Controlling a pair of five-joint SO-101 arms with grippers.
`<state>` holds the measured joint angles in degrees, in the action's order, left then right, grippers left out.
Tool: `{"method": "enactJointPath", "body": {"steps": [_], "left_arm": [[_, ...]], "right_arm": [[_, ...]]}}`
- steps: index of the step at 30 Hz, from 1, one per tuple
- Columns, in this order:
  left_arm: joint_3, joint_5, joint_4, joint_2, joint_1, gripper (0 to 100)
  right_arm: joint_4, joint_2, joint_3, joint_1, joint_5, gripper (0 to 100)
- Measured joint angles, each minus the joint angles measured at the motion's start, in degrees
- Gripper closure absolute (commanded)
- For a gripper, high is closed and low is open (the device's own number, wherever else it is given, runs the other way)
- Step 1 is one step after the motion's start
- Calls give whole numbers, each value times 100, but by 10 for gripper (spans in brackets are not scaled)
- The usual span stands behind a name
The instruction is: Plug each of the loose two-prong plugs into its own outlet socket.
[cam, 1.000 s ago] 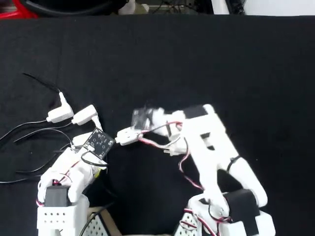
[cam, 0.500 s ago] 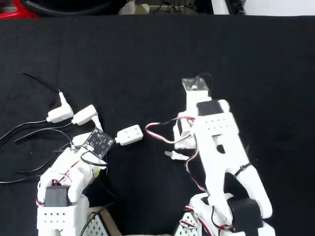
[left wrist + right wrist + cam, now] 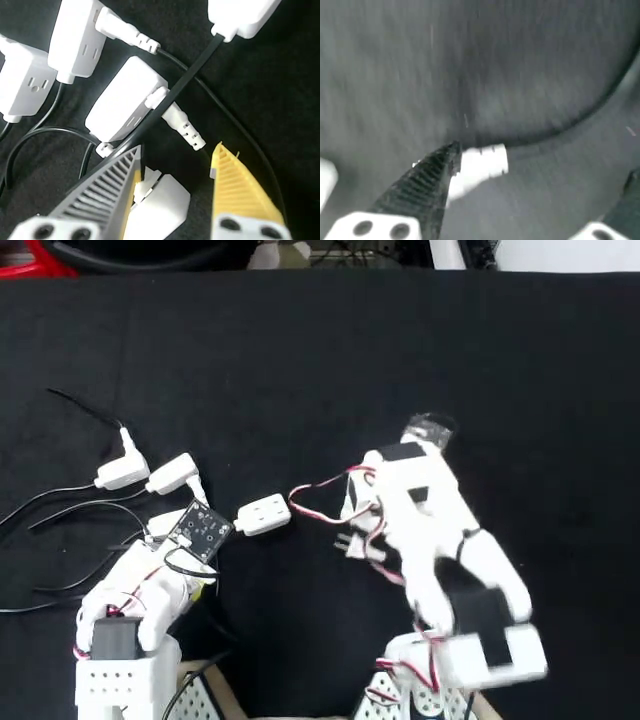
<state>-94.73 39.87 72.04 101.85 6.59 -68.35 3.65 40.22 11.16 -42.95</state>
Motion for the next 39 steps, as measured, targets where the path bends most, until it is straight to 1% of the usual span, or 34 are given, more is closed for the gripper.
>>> {"method": "enactJointPath", "body": {"steps": [4, 7, 8, 10, 14, 15, 17, 18, 20, 23, 27, 29, 31, 34, 39], "left_arm": [[0, 0, 0, 0, 0, 780], [0, 0, 0, 0, 0, 780], [0, 0, 0, 0, 0, 780], [0, 0, 0, 0, 0, 780], [0, 0, 0, 0, 0, 780], [0, 0, 0, 0, 0, 780], [0, 0, 0, 0, 0, 780], [0, 0, 0, 0, 0, 780], [0, 0, 0, 0, 0, 780], [-18, 0, 0, 0, 0, 780], [-70, 0, 0, 0, 0, 780], [-70, 62, 0, 0, 0, 780], [-70, 193, 18, 0, 0, 780], [-70, 316, 53, 0, 0, 780], [-70, 325, 53, 0, 0, 780]], "right_arm": [[563, -563, -18, -123, -492, 526], [633, -677, -26, -105, -651, 550], [633, -677, -26, -105, -677, 577], [633, -686, -26, -97, -686, 666], [422, -624, -97, -97, -695, 930], [281, -598, -132, -97, -695, 961], [70, -571, -158, -97, -686, 947], [9, -554, -158, -97, -642, 956], [-79, -536, -158, -132, -343, 989], [-360, -527, -211, -273, 114, 987], [-1292, -519, -800, -290, 651, 987], [-1855, -519, -1196, -299, 782, 987], [-2136, -519, -1635, -343, 905, 987], [-2084, -519, -2180, -580, 1380, 987], [-1600, -563, -2409, -607, 2998, 987]]}}
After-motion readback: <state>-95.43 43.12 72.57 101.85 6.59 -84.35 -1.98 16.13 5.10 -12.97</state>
